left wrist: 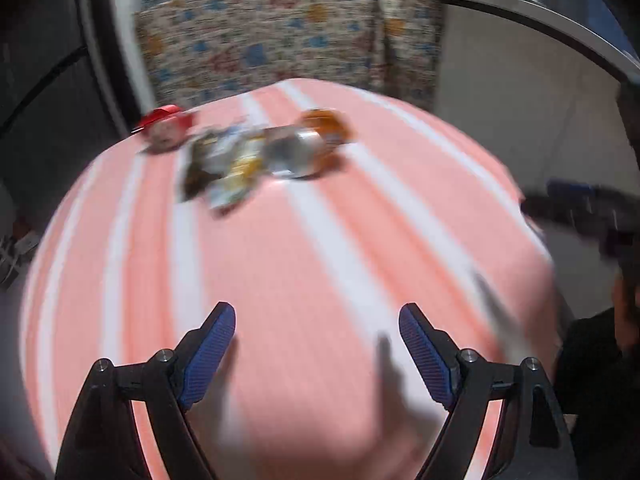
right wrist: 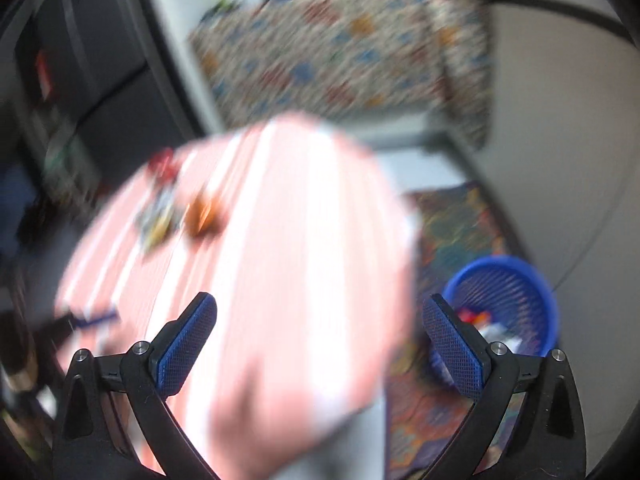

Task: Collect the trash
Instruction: 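Return both tools to the table, then grasp the gold foil wrapper with the left tool and lift it, then grasp the crushed orange can with the right tool while the left tool holds the gold wrapper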

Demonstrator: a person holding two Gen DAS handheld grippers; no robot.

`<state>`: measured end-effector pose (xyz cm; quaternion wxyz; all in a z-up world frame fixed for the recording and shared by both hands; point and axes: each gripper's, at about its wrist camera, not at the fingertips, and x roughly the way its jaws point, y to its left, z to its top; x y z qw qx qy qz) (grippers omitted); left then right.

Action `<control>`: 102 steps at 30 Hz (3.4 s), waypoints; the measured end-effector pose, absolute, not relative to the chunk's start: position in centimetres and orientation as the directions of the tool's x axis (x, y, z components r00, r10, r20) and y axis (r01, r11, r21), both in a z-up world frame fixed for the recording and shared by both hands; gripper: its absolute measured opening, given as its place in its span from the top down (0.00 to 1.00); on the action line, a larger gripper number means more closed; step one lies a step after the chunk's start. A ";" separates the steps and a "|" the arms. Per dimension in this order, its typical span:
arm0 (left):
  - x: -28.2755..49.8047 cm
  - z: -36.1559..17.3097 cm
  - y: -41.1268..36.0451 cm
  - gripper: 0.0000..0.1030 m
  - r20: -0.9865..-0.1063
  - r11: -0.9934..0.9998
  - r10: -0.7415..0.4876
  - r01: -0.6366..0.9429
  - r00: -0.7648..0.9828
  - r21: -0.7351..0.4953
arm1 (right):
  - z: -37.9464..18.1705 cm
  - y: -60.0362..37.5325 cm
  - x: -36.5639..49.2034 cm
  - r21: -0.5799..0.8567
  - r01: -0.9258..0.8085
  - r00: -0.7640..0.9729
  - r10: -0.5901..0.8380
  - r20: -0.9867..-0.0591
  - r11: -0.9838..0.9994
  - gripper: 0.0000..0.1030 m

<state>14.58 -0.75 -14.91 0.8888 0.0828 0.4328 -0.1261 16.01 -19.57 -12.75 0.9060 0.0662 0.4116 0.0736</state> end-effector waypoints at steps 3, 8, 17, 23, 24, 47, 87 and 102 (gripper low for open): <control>16.4 -14.9 4.1 0.17 -0.776 0.977 -0.115 0.213 0.620 0.025 | -14.0 -14.8 16.7 0.145 -0.124 0.644 0.191 -0.741 0.982 0.01; 19.6 -17.3 7.9 0.17 -0.805 0.985 -0.061 0.167 0.591 0.047 | -15.4 -10.3 19.7 0.077 -0.130 0.623 0.142 -0.769 0.989 0.01; 19.4 -17.9 8.6 0.13 -0.803 0.988 -0.091 0.155 0.589 0.002 | -18.0 -8.2 21.8 0.026 -0.107 0.584 0.084 -0.807 0.994 0.00; 21.8 -15.5 9.3 0.13 -0.780 0.981 -0.145 0.189 0.608 -0.035 | -17.9 -8.1 21.7 0.012 -0.103 0.584 0.070 -0.809 0.995 0.00; 22.8 -14.5 9.6 0.13 -0.772 0.984 -0.148 0.173 0.619 -0.050 | -17.9 -8.0 21.7 0.010 -0.103 0.584 0.068 -0.809 0.995 0.00; 32.9 -12.8 10.3 0.58 -0.839 0.966 -0.260 0.130 0.478 -0.225 | -17.9 -8.0 21.7 0.011 -0.103 0.583 0.069 -0.809 0.995 0.00; 21.2 -17.5 12.6 0.11 -0.807 0.998 -0.034 0.067 0.590 0.006 | -17.9 -8.1 21.7 0.015 -0.104 0.583 0.073 -0.809 0.994 0.00; 21.2 -17.4 12.6 0.11 -0.807 0.998 -0.037 0.068 0.589 0.004 | -17.9 -8.1 21.7 0.017 -0.104 0.582 0.075 -0.810 0.994 0.00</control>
